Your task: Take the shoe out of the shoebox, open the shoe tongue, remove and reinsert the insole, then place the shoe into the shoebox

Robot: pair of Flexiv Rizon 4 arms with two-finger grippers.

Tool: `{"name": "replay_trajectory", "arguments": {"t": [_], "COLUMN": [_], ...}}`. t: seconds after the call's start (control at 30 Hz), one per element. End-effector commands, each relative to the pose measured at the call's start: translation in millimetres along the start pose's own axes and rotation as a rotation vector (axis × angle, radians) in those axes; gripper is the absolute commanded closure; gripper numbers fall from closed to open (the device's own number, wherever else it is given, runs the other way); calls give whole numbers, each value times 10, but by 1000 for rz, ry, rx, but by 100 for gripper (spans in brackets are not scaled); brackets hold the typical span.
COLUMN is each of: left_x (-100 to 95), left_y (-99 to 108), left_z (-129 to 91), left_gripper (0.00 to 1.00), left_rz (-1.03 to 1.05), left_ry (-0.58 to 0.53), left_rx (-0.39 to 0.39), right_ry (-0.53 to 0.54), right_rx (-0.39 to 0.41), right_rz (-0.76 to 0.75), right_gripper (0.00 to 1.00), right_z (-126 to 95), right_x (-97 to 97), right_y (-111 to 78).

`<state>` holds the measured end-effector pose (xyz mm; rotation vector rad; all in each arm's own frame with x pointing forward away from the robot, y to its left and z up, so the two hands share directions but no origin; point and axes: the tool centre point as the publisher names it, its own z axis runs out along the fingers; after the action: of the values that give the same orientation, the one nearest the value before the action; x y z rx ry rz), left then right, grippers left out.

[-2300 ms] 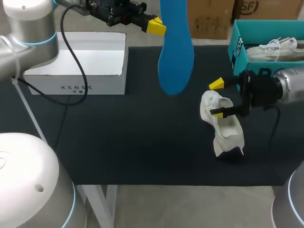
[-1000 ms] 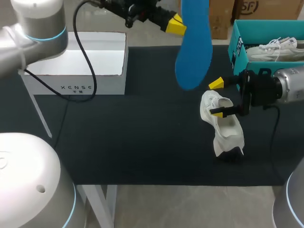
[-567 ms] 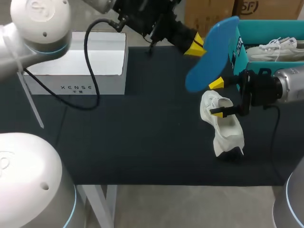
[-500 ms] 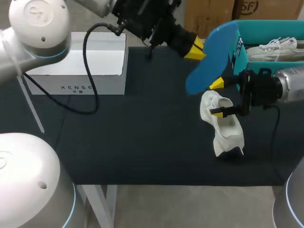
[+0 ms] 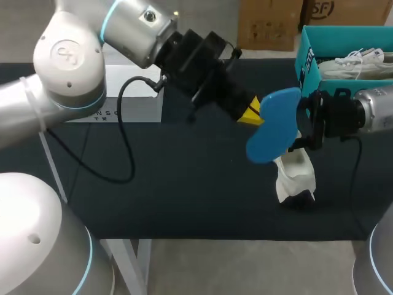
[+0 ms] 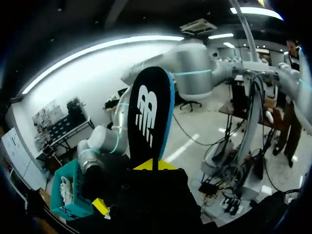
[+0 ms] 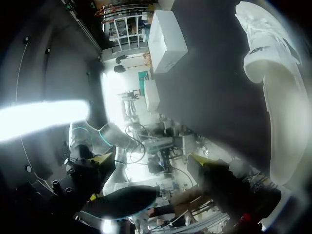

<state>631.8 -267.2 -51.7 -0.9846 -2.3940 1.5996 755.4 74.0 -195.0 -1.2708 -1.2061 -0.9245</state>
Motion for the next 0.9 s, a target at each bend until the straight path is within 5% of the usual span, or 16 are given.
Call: {"name": "replay_trajectory", "arguments": {"t": [0.03,0.3,0.6,0.9], "left_x": [11,141,79,-16], "left_y": [36,189,259,455], "left_z": [284,550,410,452], "left_gripper": [100,100,100,100], "left_rz": [34,129,260,402], "left_ry": [4,-44,-119,-42], "left_rx": [-58,-125,-239,-346], "right_ry": [-1,-1,-1,-1], "right_rx": [-1,-1,-1,-1], "right_rz": [0,0,0,0], "right_gripper": [0,0,0,0], "right_z": [7,7,7,7], "right_x": [-6,-6,-6,-6], "right_y": [0,0,0,0]}}
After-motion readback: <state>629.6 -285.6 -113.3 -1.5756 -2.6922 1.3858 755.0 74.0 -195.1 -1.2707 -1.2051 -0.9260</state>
